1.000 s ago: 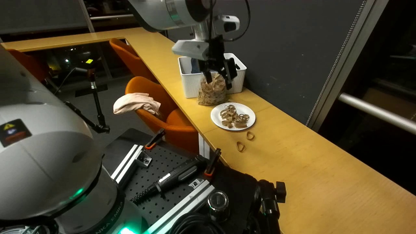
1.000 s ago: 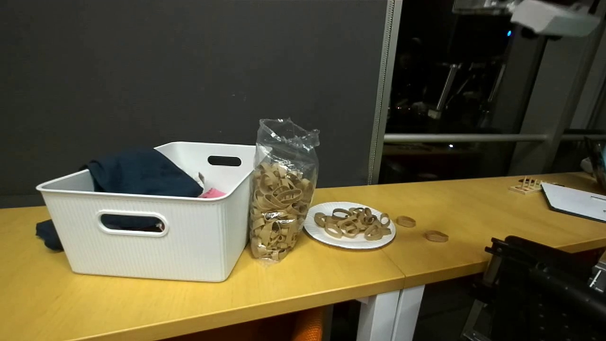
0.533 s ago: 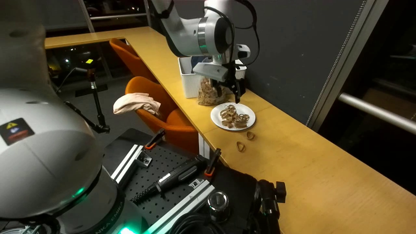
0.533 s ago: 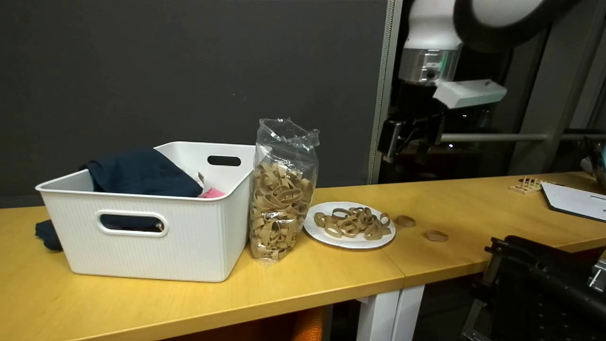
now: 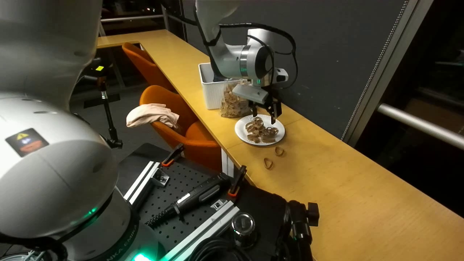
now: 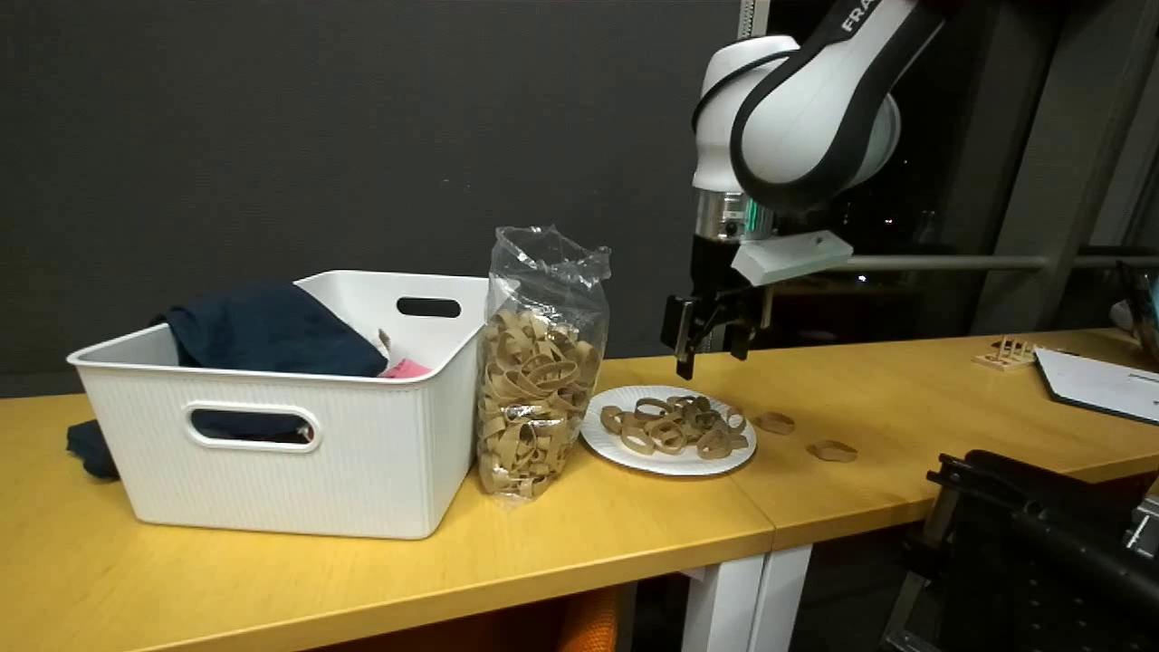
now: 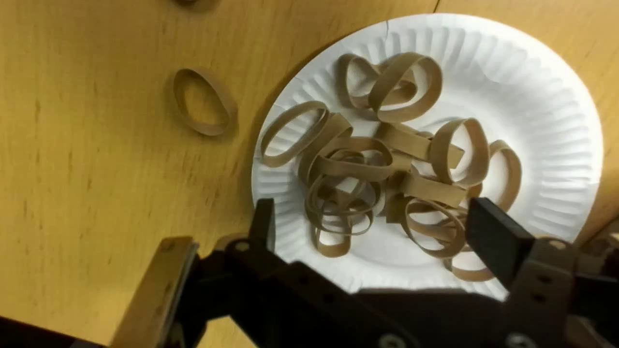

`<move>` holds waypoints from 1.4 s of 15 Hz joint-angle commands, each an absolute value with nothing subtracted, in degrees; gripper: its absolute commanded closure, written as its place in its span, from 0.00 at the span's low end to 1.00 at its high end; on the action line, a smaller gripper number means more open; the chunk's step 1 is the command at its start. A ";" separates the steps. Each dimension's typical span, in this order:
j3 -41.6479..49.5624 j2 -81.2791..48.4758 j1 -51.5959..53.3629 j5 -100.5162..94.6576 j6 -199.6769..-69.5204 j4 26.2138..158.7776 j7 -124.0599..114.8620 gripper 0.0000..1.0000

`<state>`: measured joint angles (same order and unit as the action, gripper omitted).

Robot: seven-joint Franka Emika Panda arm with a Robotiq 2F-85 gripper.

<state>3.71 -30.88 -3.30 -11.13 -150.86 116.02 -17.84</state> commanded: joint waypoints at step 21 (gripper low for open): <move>1.35 -42.84 -4.30 -1.09 -165.69 112.94 -5.60 0.00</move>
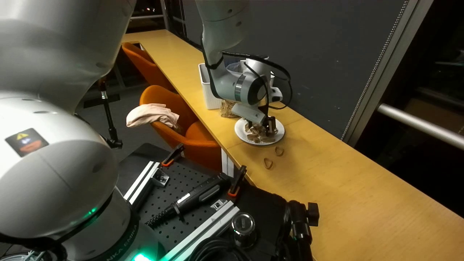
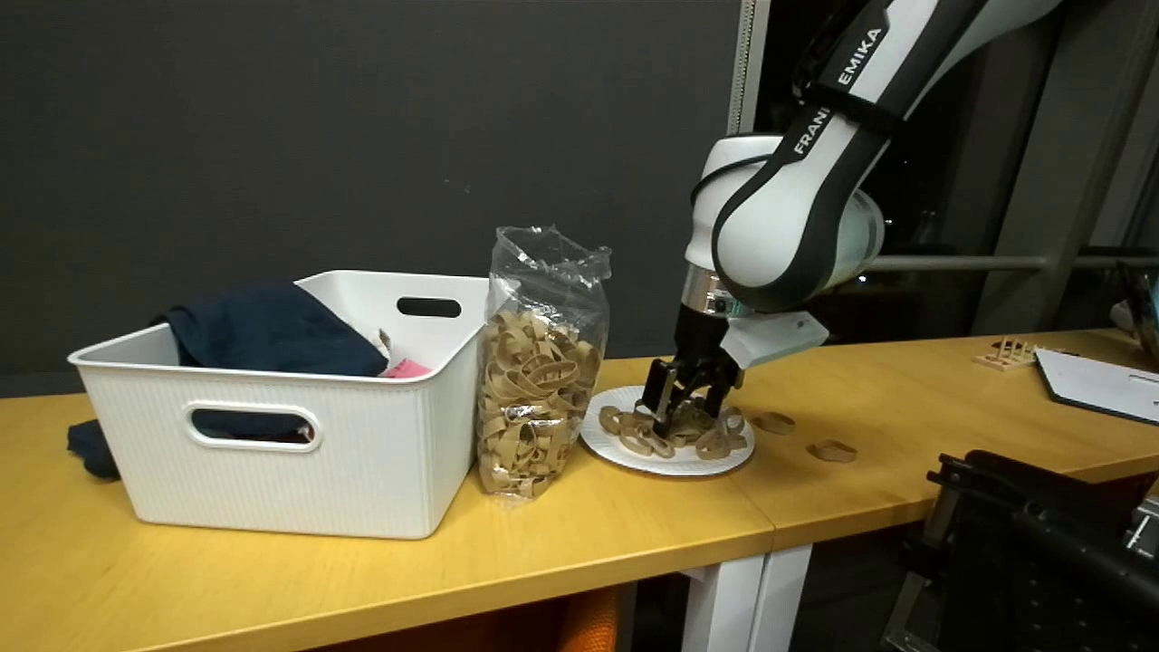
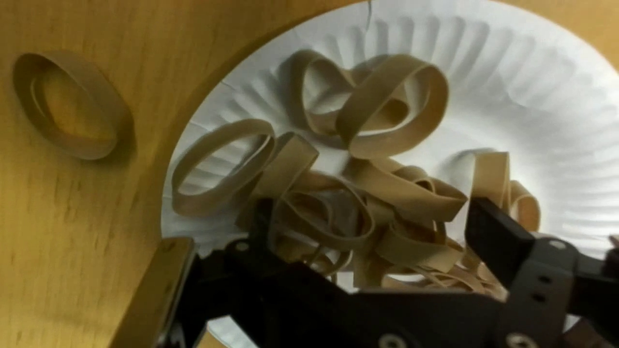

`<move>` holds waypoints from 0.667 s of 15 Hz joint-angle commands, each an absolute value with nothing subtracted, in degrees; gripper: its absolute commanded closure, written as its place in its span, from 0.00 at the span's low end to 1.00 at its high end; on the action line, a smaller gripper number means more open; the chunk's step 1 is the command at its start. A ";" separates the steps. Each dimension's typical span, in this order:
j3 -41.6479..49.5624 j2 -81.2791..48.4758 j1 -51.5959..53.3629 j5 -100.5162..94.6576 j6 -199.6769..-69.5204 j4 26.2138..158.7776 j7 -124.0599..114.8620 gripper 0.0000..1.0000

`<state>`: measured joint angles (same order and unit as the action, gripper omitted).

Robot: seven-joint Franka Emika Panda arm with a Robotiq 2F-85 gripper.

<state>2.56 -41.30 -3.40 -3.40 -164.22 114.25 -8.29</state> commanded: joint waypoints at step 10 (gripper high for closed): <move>1.39 -41.32 -4.40 -0.48 -165.85 113.83 -5.20 0.85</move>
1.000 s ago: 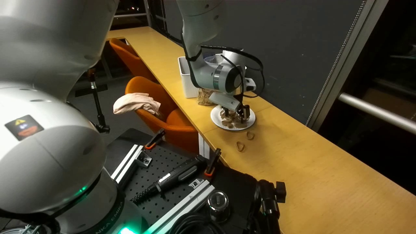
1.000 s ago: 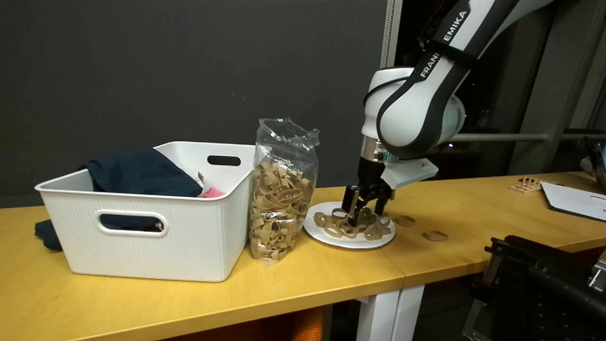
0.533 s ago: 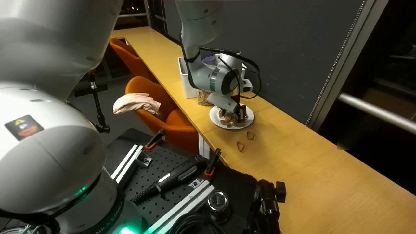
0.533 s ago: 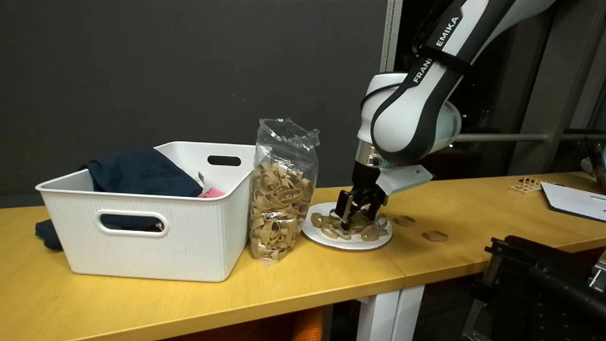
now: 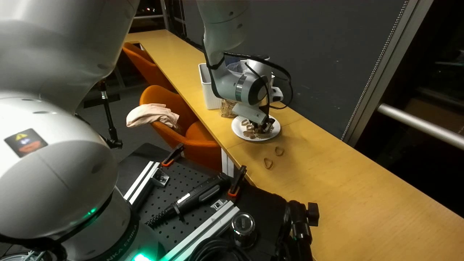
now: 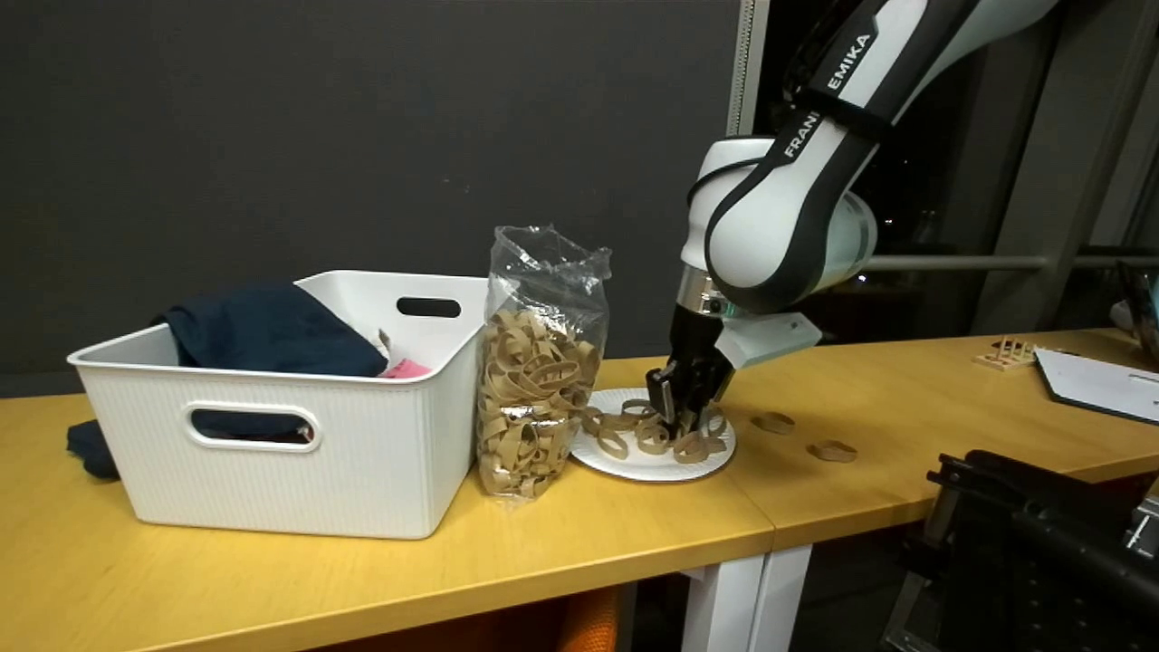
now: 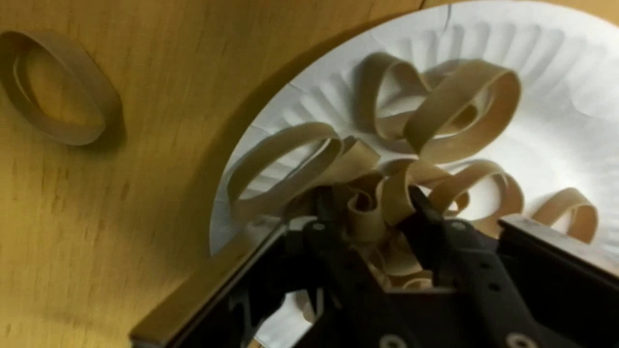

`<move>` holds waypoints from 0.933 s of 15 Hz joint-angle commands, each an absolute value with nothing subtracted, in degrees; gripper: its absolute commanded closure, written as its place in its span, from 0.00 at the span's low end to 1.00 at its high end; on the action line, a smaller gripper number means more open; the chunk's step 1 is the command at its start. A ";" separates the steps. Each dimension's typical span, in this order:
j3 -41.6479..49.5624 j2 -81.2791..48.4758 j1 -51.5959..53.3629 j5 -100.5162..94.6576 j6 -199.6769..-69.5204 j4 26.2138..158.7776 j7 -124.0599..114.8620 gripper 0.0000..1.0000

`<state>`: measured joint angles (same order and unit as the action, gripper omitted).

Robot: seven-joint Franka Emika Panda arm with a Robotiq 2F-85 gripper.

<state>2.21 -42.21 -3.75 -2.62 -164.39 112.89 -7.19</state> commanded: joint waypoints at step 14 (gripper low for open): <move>14.59 -25.50 8.60 -7.01 -153.66 118.69 -18.59 0.99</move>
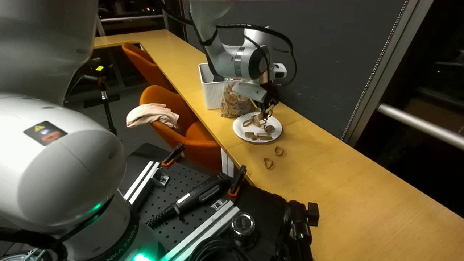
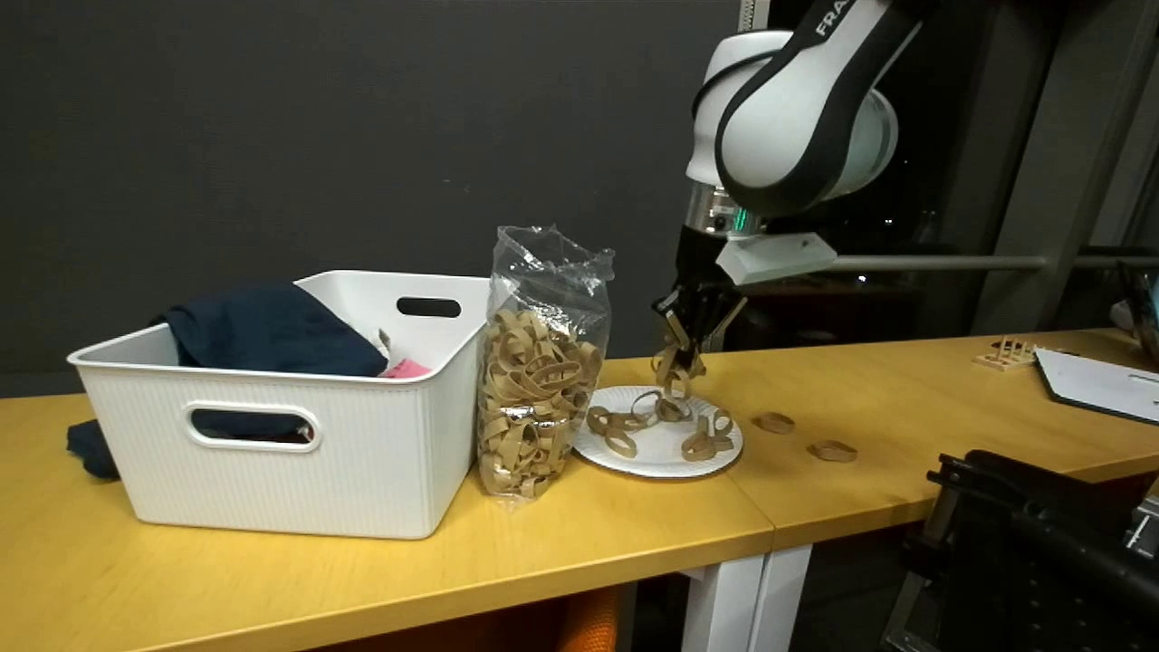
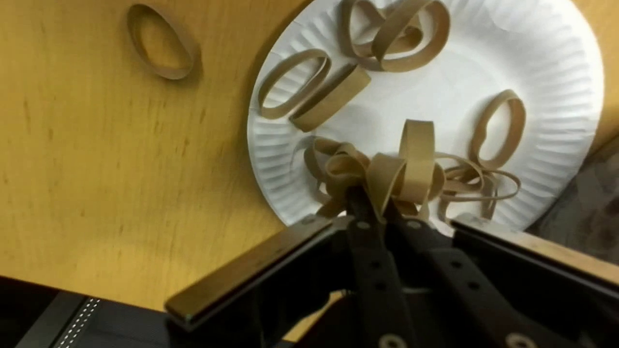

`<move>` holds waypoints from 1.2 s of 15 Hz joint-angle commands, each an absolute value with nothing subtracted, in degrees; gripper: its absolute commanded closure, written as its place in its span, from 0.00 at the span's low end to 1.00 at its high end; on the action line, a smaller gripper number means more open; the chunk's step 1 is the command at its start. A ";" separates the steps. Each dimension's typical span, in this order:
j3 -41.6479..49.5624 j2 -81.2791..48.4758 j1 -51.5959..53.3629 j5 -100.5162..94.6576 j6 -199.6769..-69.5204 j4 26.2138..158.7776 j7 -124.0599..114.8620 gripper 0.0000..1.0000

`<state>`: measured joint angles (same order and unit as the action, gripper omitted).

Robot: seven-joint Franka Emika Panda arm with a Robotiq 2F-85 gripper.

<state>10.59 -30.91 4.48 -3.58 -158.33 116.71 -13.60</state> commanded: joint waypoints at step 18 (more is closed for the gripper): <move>5.54 -14.02 10.34 -19.25 -148.88 112.05 -23.26 0.99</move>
